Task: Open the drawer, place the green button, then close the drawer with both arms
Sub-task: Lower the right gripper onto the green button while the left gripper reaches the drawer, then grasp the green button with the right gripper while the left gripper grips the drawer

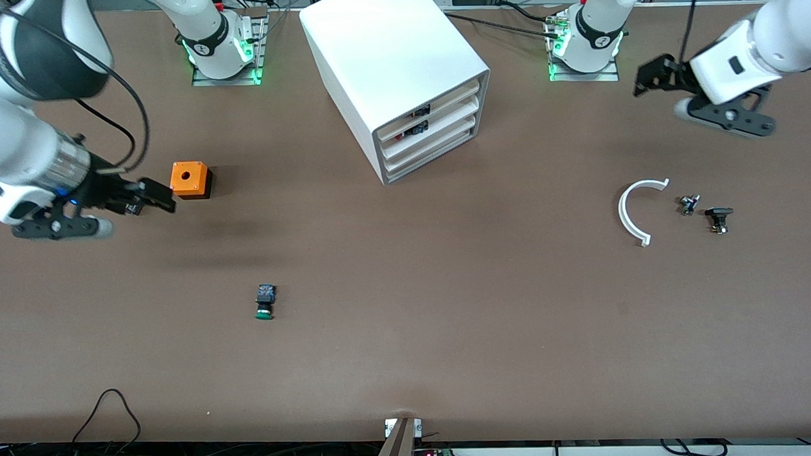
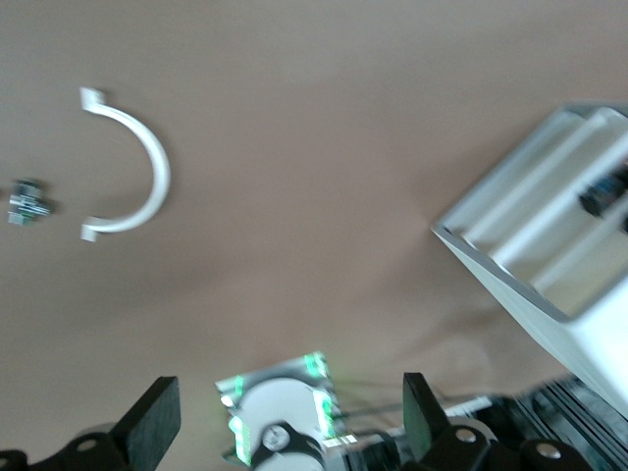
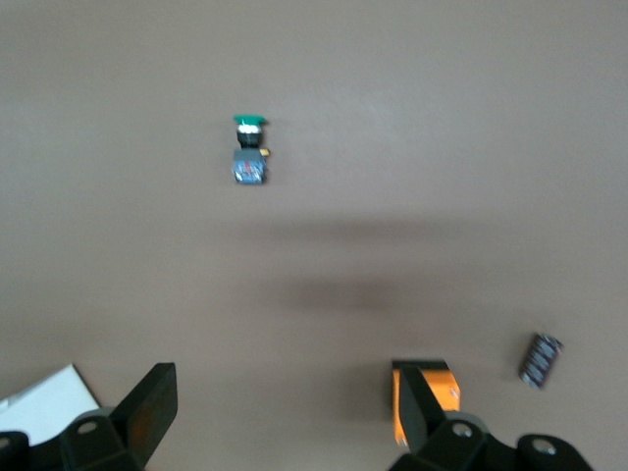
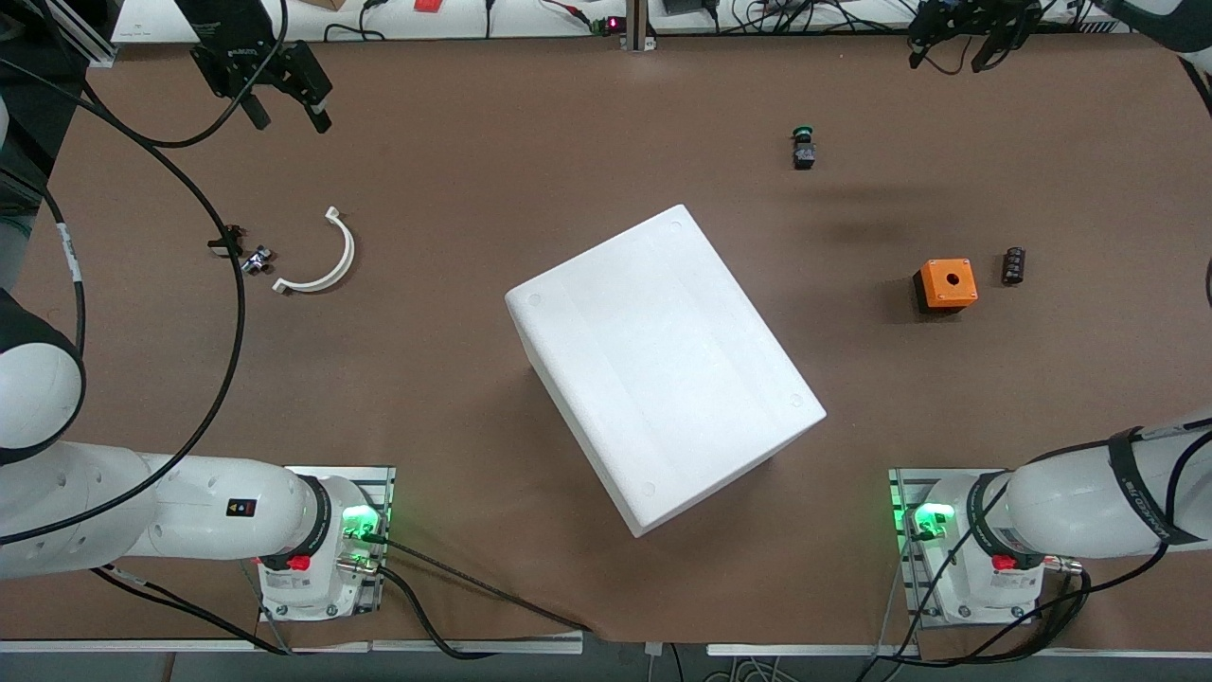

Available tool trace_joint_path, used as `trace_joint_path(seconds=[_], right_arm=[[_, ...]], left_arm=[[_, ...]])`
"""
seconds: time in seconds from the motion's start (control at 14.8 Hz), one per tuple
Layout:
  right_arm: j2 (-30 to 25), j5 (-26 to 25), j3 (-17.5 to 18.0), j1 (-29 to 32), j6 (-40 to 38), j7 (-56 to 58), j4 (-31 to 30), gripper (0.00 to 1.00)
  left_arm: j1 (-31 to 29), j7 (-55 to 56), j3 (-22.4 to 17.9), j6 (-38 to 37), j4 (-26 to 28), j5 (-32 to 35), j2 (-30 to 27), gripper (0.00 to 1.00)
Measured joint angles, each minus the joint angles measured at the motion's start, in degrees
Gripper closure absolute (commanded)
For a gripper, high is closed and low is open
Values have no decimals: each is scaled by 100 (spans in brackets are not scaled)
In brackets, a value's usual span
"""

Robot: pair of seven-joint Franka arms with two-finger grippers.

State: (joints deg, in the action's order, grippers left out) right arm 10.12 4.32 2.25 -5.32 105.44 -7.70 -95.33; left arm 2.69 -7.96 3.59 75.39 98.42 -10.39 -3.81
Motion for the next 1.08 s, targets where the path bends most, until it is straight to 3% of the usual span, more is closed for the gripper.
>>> trace_joint_path(seconds=[0.34,0.68,1.08], right_arm=[[680,6,4,-253,983,-87,-7,0],[1551,3,5,-555,1889,-110,-15,0],[2513,0,-1,-618,3012,-105,-15,0]], left_arm=[[2,-296,5,-363,19,-1424,434,1],[-121,-1195,-19,-44,126,-2921,1438,2],[-135,-3187,-31,1042,1229,-4338,2032,6]])
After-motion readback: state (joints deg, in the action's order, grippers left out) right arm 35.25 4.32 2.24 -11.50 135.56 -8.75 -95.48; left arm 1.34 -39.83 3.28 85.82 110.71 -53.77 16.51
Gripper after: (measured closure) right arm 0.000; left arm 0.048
